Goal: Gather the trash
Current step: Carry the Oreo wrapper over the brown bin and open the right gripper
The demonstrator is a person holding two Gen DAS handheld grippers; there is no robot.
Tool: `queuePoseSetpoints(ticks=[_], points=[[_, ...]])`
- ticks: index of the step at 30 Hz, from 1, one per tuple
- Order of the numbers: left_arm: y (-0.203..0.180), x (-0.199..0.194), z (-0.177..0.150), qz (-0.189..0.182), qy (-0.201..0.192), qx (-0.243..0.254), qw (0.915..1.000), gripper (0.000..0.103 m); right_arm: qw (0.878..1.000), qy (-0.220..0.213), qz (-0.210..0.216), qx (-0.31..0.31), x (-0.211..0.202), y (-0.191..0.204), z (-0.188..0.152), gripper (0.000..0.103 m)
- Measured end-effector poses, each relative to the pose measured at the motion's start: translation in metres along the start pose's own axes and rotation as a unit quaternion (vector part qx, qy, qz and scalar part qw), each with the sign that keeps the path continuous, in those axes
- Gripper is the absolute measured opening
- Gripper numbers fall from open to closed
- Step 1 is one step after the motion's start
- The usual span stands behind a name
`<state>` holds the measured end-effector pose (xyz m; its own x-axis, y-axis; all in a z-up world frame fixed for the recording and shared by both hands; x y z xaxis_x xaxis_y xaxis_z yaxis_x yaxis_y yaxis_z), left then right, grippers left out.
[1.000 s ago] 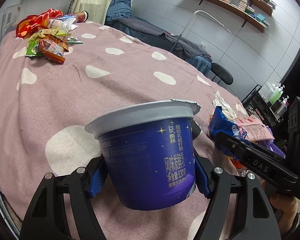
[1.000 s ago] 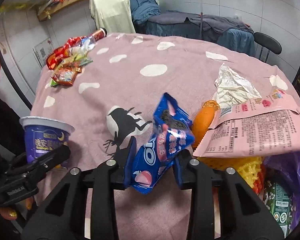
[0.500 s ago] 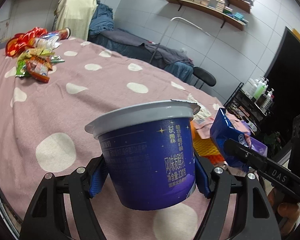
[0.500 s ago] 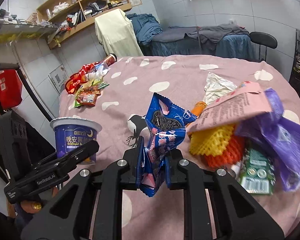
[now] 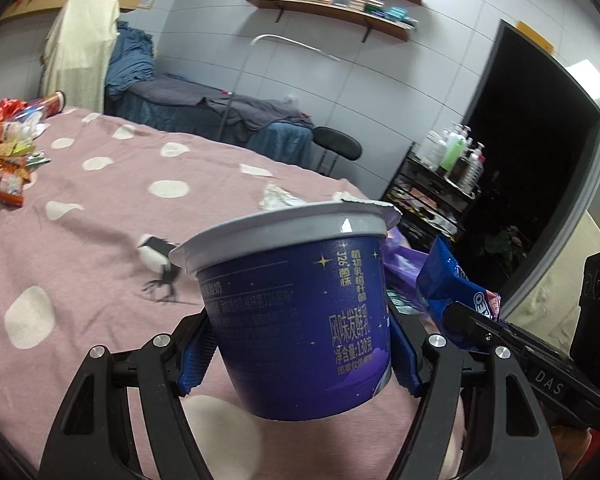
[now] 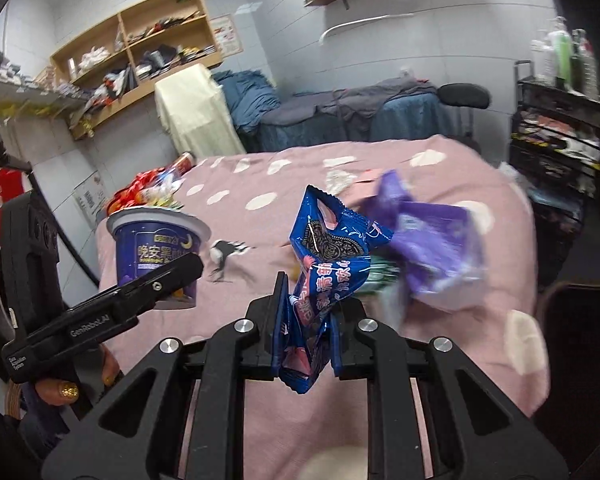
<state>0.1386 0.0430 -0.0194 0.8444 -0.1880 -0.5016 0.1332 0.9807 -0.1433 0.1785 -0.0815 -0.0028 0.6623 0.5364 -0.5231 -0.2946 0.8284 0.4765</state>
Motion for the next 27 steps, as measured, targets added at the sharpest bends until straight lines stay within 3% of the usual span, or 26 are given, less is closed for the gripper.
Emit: queuePoseSetpoints(ticks=[8, 15, 22, 27], points=[[-0.063, 0.012, 0.004, -0.068, -0.005, 0.055, 0.9961, 0.072, 0.991, -0.072, -0.102, 0.051, -0.058, -0.084, 0.009, 0.019], [-0.111, 0.024, 0.002, -0.116, 0.002, 0.093, 0.9889, 0.072, 0.966, -0.092, -0.196, 0.142, -0.084, -0.180, 0.001, 0.019], [-0.143, 0.034, -0.004, -0.152, 0.018, 0.116, 0.9814, 0.072, 0.933, -0.037, -0.258, 0.250, -0.074, -0.275, -0.029, 0.019], [-0.158, 0.045, -0.007, -0.168, 0.034, 0.120, 0.9778, 0.072, 0.918, 0.001, -0.278, 0.281, -0.057, -0.307, -0.052, 0.019]])
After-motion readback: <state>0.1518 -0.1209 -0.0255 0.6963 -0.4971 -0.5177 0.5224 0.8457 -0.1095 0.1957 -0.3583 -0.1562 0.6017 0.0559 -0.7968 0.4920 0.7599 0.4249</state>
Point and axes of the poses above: each gripper's, at about its wrist camera, not at the fingertips, and x roughly the way its jaws point, y to its left, z to its top, the point moved 6 cm from there along x, roughly the way its jaws point, and after that the axes turned 14 degrees about x, right-handed, at the moved point
